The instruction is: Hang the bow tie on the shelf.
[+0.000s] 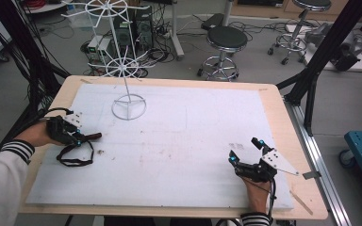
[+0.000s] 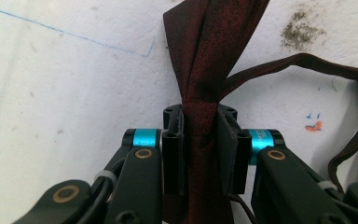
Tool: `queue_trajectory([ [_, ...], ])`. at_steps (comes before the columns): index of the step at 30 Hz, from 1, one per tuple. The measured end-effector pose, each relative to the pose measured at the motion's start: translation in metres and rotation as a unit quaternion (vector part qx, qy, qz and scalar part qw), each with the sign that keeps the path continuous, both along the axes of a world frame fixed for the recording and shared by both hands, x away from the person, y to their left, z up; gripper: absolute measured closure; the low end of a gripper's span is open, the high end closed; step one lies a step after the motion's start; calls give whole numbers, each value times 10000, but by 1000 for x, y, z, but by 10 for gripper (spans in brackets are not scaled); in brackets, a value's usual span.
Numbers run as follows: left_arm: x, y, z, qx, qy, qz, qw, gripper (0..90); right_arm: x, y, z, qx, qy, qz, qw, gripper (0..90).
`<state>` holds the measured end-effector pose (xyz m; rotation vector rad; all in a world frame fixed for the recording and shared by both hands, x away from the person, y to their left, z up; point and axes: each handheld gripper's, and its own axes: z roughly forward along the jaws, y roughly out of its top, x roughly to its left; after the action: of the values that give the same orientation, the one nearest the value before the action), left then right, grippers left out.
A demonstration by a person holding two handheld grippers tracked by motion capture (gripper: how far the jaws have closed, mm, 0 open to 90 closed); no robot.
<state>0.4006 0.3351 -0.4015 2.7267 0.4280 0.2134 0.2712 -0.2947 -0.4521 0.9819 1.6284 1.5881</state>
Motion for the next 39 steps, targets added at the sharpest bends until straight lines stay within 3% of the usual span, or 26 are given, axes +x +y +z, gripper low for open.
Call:
queue_trajectory([
  [1,1,1,2,90,-11,-71,9999,734,0,0,0,-3,-5,-1,10000,7],
  [6,-1,0,3,8,-36,5,10000,734,0,0,0,2,1,1,10000,7],
  [7,-3,0,4,-140,-25,79,9999,734,0,0,0,8,-1,2,10000,7],
  [10,-3,0,11,-271,-68,23,9996,734,0,0,0,8,2,5,10000,7],
  [16,-6,3,21,-584,-128,201,9980,734,0,0,0,11,9,1,10000,7],
  [24,-11,0,34,-1055,-351,376,9931,734,0,0,0,16,0,-3,10000,7],
  [27,-12,-1,40,-1142,-409,382,9919,734,0,0,0,16,2,-2,10000,7],
  [33,-13,-3,50,-1689,-519,630,9822,734,0,0,0,13,-1,-3,10000,7],
  [39,-15,-4,61,-2210,-717,836,9690,735,0,0,0,12,2,-4,10000,7],
])
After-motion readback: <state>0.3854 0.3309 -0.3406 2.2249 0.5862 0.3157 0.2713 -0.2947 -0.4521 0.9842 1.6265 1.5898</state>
